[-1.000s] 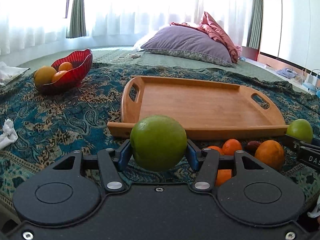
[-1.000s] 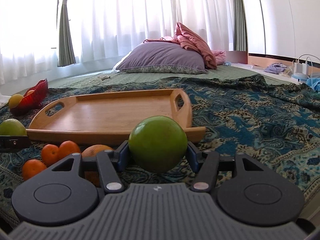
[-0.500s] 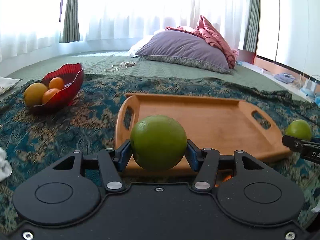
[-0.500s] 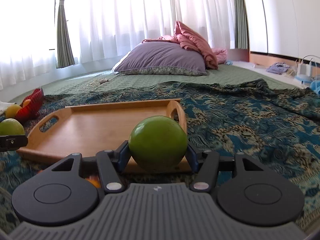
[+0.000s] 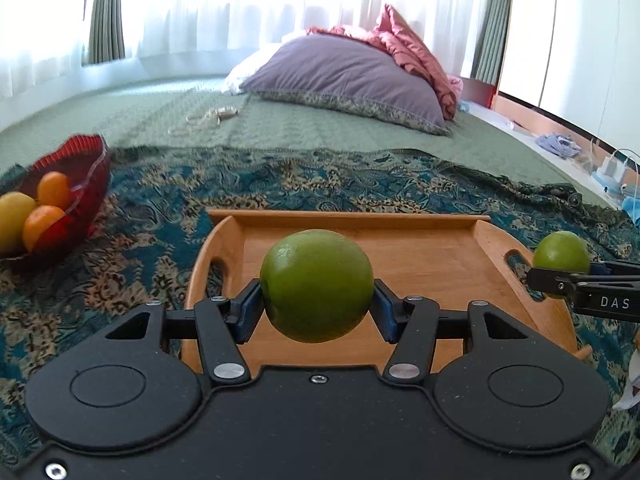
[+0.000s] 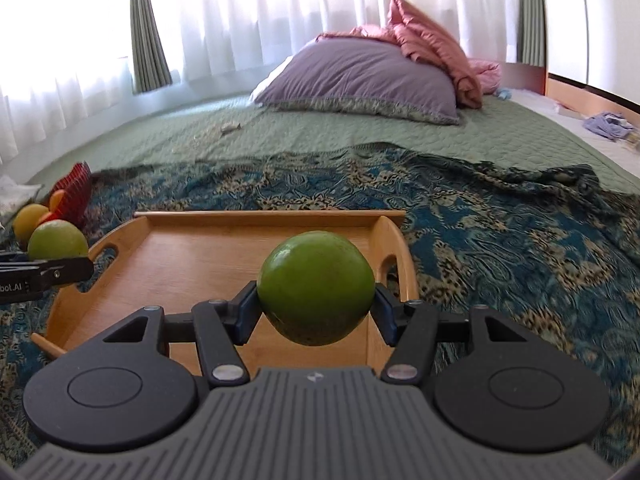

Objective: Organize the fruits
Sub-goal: 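Lift the green apples and carry both grippers over the wooden tray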

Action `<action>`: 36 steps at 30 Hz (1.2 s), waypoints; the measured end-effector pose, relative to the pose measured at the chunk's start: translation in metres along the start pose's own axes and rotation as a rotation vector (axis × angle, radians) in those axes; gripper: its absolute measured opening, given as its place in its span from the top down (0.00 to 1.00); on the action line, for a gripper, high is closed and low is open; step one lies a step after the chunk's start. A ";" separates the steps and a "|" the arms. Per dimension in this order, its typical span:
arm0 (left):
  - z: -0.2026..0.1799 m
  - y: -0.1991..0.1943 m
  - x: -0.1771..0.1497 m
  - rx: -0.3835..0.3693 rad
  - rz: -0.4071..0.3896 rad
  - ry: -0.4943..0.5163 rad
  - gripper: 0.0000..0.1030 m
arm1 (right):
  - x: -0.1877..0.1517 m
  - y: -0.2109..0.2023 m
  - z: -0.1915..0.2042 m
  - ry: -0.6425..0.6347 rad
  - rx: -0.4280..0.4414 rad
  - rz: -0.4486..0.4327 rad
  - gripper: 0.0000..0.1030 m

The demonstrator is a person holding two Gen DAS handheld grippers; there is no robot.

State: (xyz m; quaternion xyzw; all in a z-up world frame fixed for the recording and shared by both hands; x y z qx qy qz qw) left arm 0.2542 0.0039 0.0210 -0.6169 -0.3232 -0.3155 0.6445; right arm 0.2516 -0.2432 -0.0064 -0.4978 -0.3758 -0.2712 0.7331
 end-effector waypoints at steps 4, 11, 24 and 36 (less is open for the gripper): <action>0.000 0.028 0.000 -0.006 0.089 -0.022 0.48 | 0.008 0.019 -0.008 0.049 0.012 0.039 0.41; -0.002 0.059 0.004 0.013 0.142 -0.009 0.48 | 0.014 0.054 -0.019 0.117 0.003 0.094 0.41; -0.007 0.081 0.007 0.042 0.151 0.022 0.48 | 0.006 0.076 -0.023 0.161 -0.013 0.124 0.41; -0.008 0.089 0.000 0.050 0.140 0.043 0.48 | -0.005 0.081 -0.026 0.141 -0.031 0.134 0.41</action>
Point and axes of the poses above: each gripper's, at about its wrist camera, not at the fingertips, and y roughly the way its jaws point, z to its left, x to its top, the point moved 9 cm from there along y, roughly the way its jaws point, and after that the axes turned 12 degrees about x, right-handed, at the moved point
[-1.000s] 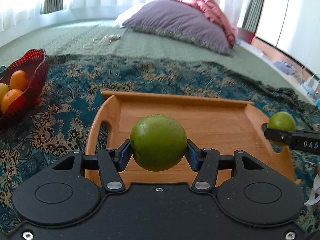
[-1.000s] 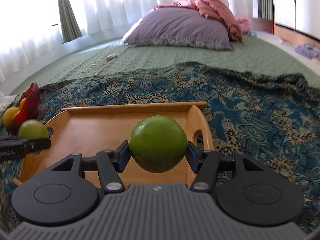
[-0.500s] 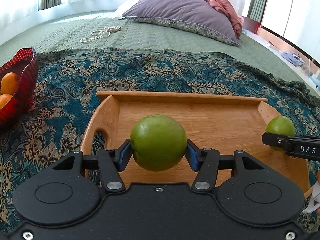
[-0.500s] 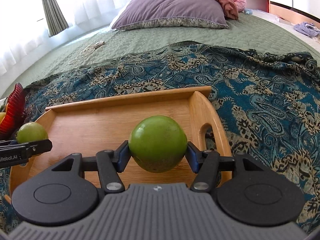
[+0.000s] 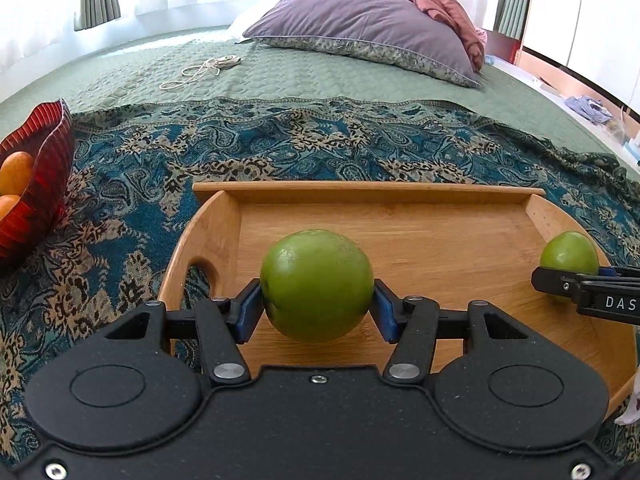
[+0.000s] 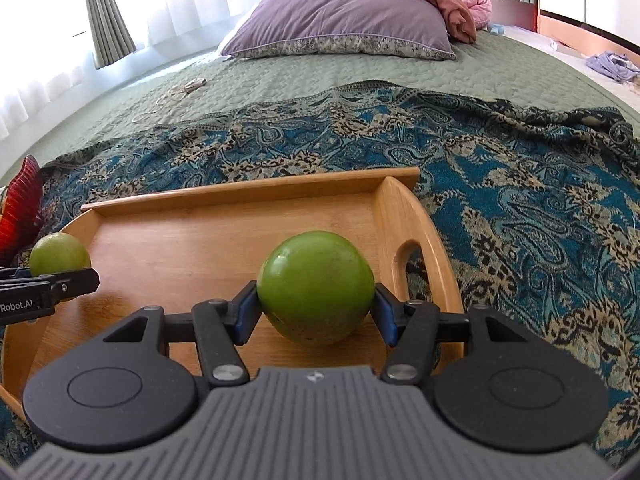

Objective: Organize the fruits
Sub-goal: 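Lift the green apples and carry both grippers over the wooden tray, then lower the apples onto the tray and open both grippers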

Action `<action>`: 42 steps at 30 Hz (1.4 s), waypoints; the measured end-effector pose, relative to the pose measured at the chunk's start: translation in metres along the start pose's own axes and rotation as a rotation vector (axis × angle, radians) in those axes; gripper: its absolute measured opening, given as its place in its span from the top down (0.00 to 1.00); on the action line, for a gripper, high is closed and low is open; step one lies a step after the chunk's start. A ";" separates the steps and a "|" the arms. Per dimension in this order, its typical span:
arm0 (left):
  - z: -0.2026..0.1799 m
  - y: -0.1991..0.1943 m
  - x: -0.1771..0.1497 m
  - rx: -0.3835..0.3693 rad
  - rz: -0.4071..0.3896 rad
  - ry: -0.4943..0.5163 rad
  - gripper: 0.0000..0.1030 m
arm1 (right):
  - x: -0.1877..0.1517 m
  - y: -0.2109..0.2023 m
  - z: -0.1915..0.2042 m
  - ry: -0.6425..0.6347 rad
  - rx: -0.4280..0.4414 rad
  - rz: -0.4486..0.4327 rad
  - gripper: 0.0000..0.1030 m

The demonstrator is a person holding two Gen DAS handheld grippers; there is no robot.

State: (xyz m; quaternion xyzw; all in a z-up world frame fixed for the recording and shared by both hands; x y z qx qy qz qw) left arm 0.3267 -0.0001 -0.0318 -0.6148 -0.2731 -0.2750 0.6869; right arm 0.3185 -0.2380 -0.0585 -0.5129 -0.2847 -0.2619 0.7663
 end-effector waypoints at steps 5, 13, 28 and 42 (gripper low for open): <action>0.000 0.005 -0.003 0.012 0.003 0.007 0.47 | 0.000 0.000 0.000 -0.004 0.002 -0.008 0.40; 0.002 0.009 -0.004 0.013 0.009 -0.006 0.47 | -0.001 -0.001 0.000 -0.007 0.009 -0.013 0.40; 0.003 0.002 -0.002 0.011 -0.019 -0.002 0.27 | -0.001 -0.003 0.000 0.002 0.024 -0.013 0.29; 0.005 -0.031 -0.011 -0.015 -0.048 0.023 0.05 | -0.005 -0.031 0.009 -0.078 0.049 -0.068 0.08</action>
Point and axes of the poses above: each gripper's, at about its wrist camera, not at the fingertips, and y roughly the way its jaws point, z to its left, x to its top, the point moved 9 cm from there along y, roughly the way its jaws point, and after that the axes turned 12 degrees about x, right-handed, at the moved point
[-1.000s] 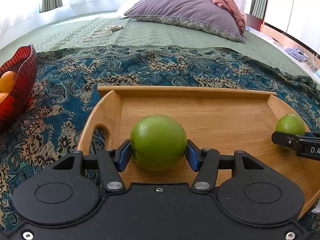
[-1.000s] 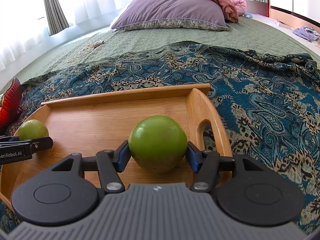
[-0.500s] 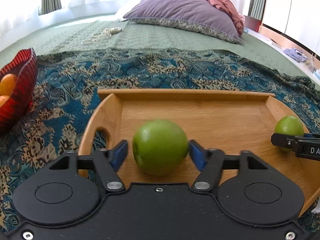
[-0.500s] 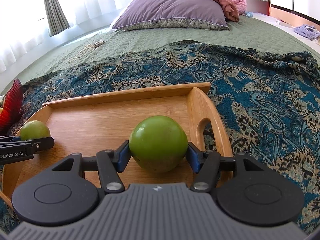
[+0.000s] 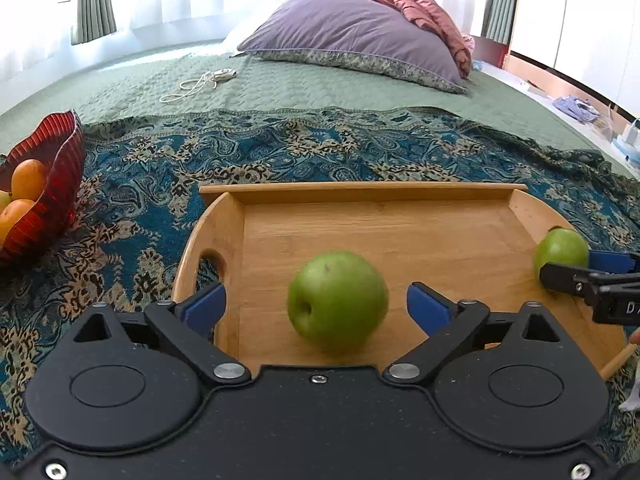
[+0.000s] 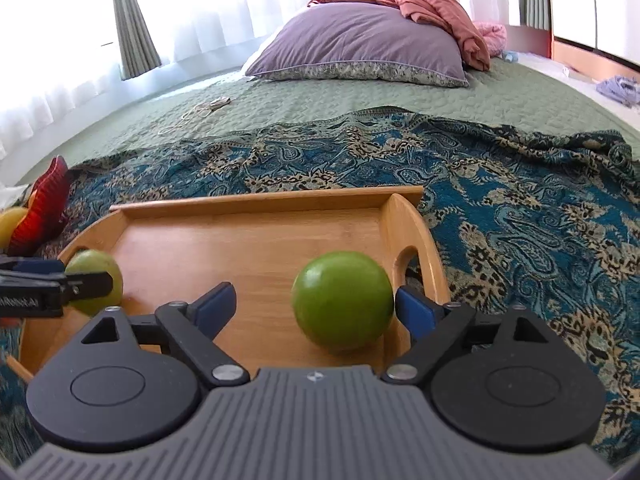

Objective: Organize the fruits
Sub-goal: 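Lower the apples onto the tray and open both grippers, then withdraw both grippers from the tray toward the oranges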

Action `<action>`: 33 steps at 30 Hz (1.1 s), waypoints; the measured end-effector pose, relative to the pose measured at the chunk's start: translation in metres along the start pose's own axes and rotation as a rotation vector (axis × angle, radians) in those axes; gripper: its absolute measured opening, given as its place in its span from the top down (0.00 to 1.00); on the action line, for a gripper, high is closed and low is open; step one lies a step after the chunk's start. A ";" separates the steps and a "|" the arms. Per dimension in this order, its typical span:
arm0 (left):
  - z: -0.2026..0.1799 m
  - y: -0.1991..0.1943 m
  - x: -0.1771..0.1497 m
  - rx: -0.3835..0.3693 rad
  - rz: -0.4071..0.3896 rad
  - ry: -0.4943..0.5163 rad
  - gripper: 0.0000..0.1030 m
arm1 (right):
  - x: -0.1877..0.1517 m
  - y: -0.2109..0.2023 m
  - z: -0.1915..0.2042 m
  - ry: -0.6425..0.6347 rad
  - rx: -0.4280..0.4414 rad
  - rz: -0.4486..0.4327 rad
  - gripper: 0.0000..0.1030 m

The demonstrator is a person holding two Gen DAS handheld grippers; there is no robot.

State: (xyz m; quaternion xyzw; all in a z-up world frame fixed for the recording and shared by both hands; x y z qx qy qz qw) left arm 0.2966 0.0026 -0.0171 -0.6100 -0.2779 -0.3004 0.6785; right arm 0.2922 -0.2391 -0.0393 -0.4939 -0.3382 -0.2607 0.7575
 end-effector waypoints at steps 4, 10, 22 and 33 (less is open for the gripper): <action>0.001 -0.011 -0.006 -0.006 -0.011 0.000 0.04 | -0.008 -0.007 0.002 -0.027 0.005 -0.004 0.04; 0.001 -0.025 -0.018 -0.016 -0.023 -0.002 0.02 | -0.016 -0.019 0.003 -0.043 0.012 -0.009 0.02; -0.007 -0.057 -0.045 -0.041 -0.065 0.030 0.00 | -0.038 -0.048 0.030 -0.143 0.061 -0.035 0.01; -0.019 -0.091 -0.067 -0.083 -0.105 0.055 0.00 | -0.052 -0.072 0.063 -0.248 0.099 -0.090 0.01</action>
Point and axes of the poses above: each gripper's, at about its wrist camera, not at the fingertips, and y roughly the way its jaws point, z to its left, x to its top, the point moved 9 cm from there along y, roughly the way its jaws point, and after that the axes turned 12 degrees about x, right-handed, at the moved point
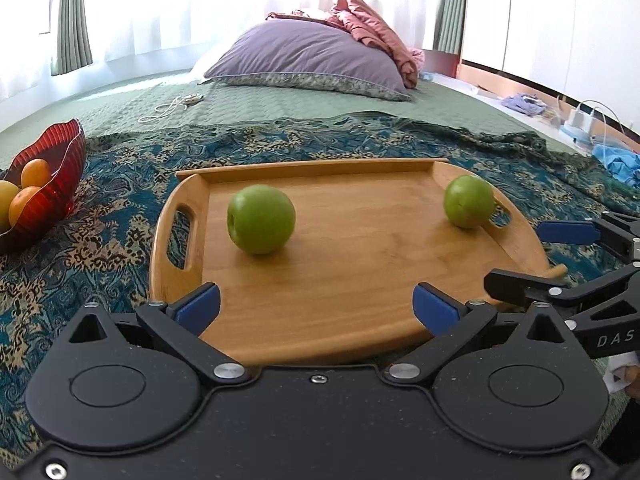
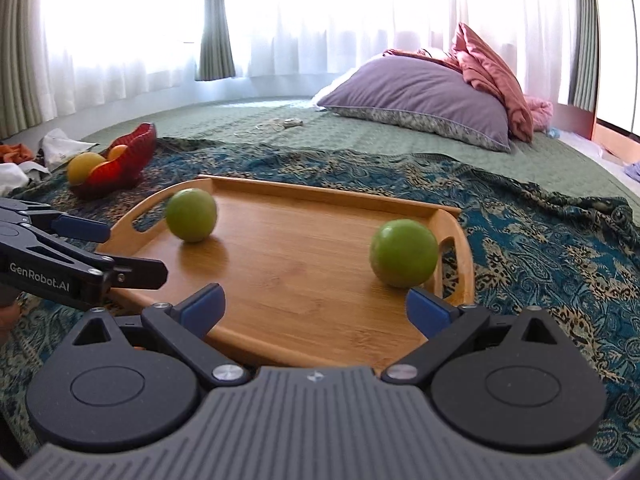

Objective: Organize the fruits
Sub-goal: 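Withdraw both grippers from the tray toward the oranges, then close the right gripper on the large orange while the left gripper grasps a tangerine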

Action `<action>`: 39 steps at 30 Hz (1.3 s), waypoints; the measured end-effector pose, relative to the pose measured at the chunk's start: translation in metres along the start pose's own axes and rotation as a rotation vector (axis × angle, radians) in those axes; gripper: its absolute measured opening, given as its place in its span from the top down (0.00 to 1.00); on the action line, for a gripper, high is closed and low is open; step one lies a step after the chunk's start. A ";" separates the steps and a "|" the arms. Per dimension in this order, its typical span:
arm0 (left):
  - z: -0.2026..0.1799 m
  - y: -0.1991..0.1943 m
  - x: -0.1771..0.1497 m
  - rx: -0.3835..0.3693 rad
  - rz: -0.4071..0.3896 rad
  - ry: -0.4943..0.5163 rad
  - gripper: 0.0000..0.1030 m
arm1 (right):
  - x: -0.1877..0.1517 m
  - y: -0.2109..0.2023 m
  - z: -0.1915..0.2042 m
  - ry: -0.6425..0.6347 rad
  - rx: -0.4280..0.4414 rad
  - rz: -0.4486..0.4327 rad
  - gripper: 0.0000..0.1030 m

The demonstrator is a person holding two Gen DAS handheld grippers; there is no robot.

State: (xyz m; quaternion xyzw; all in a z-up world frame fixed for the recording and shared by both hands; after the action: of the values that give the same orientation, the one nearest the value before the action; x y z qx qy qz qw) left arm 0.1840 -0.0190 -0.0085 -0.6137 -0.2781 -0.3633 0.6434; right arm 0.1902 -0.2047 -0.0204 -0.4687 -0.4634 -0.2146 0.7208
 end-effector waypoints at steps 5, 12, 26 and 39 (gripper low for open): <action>-0.004 -0.014 -0.011 -0.008 -0.014 0.006 0.00 | -0.007 -0.008 0.014 -0.043 0.010 -0.013 0.01; -0.008 -0.029 -0.026 -0.018 -0.031 0.016 0.00 | -0.019 -0.020 0.028 -0.097 0.018 -0.020 0.01; -0.012 -0.048 -0.061 -0.027 -0.017 0.032 0.00 | -0.042 -0.037 0.042 -0.148 0.019 -0.031 0.01; -0.014 -0.056 -0.086 -0.042 0.008 0.044 0.07 | -0.065 -0.034 0.053 -0.176 0.035 0.013 0.04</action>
State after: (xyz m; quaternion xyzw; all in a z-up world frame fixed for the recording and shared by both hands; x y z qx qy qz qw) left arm 0.0874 -0.0213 -0.0464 -0.6200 -0.2537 -0.3798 0.6380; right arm 0.1092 -0.1822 -0.0542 -0.4763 -0.5256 -0.1598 0.6866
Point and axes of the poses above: each gripper's, at about its wrist camera, not at the fingertips, and y roughly the way its jaws point, z to its left, x to its top, the point moved 9 cm from there along y, roughly the way its jaws point, and after that the axes turned 12 degrees about x, right-handed, at the moved point
